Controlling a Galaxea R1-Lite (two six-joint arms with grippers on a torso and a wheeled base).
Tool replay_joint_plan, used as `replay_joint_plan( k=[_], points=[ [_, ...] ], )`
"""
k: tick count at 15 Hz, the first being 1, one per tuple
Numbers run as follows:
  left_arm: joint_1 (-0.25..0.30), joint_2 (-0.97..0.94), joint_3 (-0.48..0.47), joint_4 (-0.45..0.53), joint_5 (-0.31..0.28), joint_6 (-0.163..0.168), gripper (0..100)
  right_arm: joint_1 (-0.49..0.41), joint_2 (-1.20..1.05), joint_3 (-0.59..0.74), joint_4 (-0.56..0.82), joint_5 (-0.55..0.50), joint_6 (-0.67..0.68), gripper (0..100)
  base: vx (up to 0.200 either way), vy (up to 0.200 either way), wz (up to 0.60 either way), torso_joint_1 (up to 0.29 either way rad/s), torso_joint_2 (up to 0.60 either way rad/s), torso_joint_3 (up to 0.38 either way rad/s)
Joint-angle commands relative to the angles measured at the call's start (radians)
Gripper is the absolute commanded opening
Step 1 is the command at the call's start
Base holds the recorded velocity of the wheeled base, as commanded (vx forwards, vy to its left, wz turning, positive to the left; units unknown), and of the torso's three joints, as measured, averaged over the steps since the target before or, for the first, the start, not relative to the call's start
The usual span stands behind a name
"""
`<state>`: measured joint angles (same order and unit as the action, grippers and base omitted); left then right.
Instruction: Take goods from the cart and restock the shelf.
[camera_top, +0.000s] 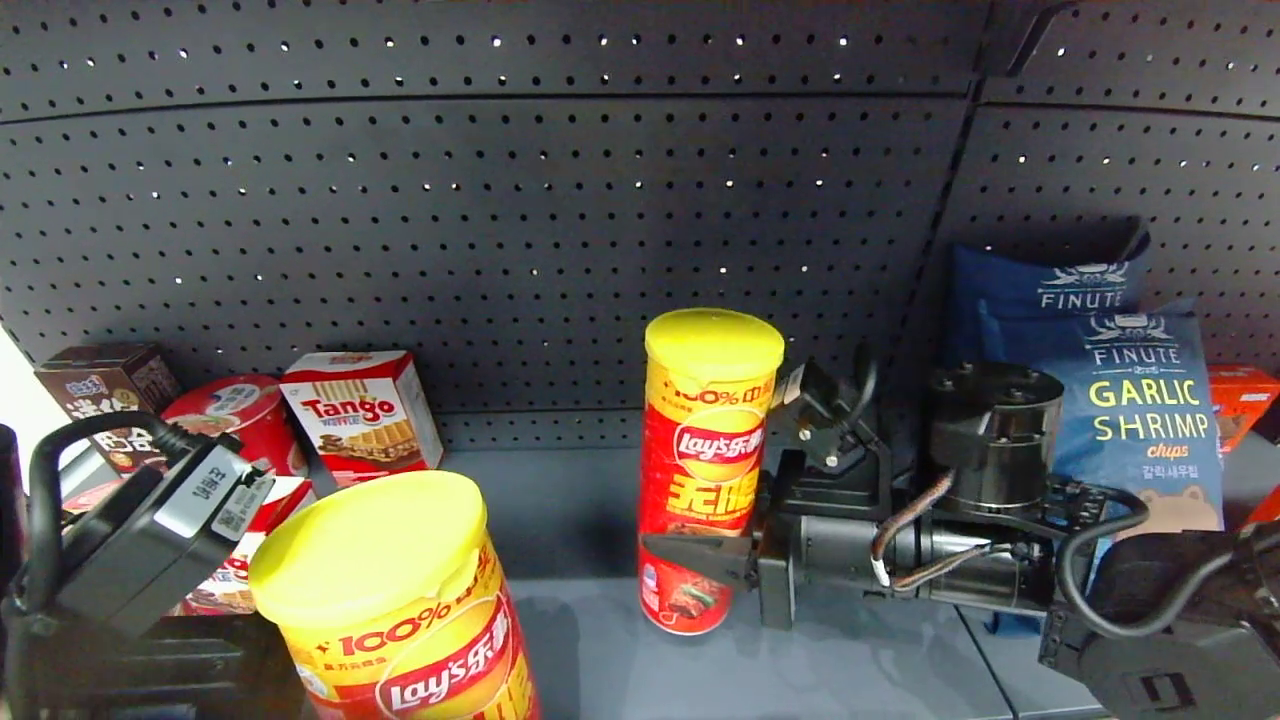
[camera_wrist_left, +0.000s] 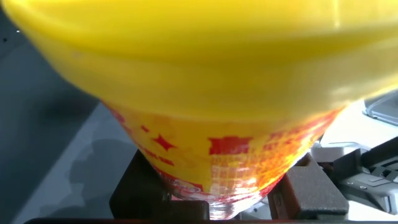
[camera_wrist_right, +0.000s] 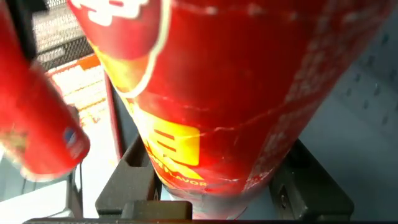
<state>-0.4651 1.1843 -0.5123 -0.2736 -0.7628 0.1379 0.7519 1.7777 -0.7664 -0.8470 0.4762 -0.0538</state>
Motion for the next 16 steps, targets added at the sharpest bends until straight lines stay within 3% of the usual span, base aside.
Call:
replay_joint_plan(
  k=[1,16],
  points=[
    [-0.001,0.021,-0.009,-0.002,0.002,-0.001,0,0.003,-0.02,0.071,-0.033,0.002,0.0,0,0.0,0.0,0.0,0.0,0.0,0.0],
    [-0.001,0.069,-0.049,-0.002,0.002,0.0,0,0.0,0.072,0.233,-0.228,0.001,-0.006,0,0.0,0.0,0.0,0.0,0.0,0.0]
  ],
)
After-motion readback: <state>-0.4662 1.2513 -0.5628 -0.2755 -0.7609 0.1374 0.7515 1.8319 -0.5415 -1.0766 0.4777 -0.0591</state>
